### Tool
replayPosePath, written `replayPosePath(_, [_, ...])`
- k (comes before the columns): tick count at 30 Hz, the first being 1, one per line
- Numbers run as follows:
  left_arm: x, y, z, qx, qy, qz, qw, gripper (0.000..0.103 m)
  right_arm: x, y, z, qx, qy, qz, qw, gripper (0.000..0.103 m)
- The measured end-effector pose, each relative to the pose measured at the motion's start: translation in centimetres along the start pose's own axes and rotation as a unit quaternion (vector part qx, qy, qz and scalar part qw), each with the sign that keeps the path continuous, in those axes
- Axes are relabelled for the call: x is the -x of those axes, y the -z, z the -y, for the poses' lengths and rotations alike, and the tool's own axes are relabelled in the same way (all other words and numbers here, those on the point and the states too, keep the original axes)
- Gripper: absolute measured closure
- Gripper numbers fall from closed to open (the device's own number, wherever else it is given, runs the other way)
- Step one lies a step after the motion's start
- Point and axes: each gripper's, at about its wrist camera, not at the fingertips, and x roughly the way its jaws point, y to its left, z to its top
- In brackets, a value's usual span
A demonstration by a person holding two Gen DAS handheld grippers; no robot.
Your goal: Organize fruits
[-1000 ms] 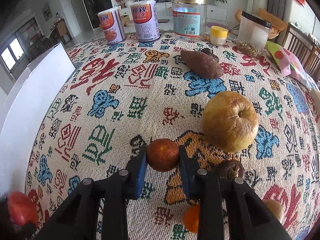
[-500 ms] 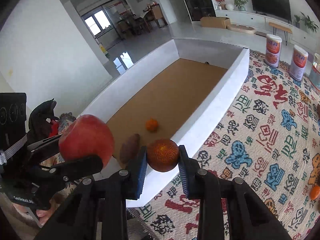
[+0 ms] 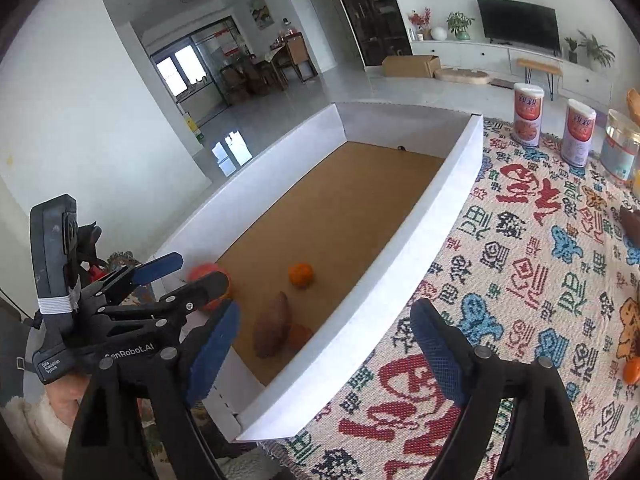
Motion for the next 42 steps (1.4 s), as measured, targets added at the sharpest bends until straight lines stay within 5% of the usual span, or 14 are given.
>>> replayPosePath(2, [-0.2,0.6,3.4,-0.025,0.047,-0.004,0.9986,0.011,1.8,2.0,2.9,-0.014,0.041,0.014,0.999,0.001])
replayPosePath(7, [-3.3,4.0,13.0,-0.071,0.173,-0.056,0.9809,0.011,3.7,10.5,13.3,-0.111,0.159,-0.003,0.981,0.001])
replayPosePath(9, [-5.4,5.6,16.1,-0.082,0.186,-0.076,0.9761,0.011,5.3,13.6,17.0,-0.146,0.205,-0.007,0.968,0.001])
replayPosePath(13, [-8.8,6.8,19.3,-0.099,0.134,-0.065,0.9839,0.011,7.5,16.2,21.3,-0.141,0.275,-0.016,0.951,0.001])
replayPosePath(16, [-11.1,6.4,19.2,-0.103,0.085,-0.039,0.9902,0.011,7.1,16.1,22.6,-0.100,0.274,-0.028,0.956,0.001])
replayPosePath(19, [-14.0,6.4,19.0,-0.105,0.069,-0.065,0.9899,0.011,5.9,16.0,23.3,-0.071,0.283,-0.040,0.956,0.002])
replayPosePath(21, [-15.3,7.1,18.8,-0.109,0.050,-0.089,0.9888,0.011,5.4,16.7,24.1,-0.093,0.273,-0.030,0.957,0.001])
replayPosePath(22, [-15.0,7.4,19.1,-0.122,0.044,-0.064,0.9895,0.011,5.7,17.0,24.4,-0.103,0.269,-0.019,0.958,0.000])
replayPosePath(25, [-15.4,7.8,20.1,-0.143,0.018,-0.070,0.9871,0.009,5.7,17.0,24.4,-0.109,0.275,-0.019,0.955,0.000])
replayPosePath(42, [-15.7,7.7,20.1,-0.142,0.018,-0.076,0.9869,0.004,5.8,17.2,24.3,-0.113,0.273,-0.013,0.955,0.000])
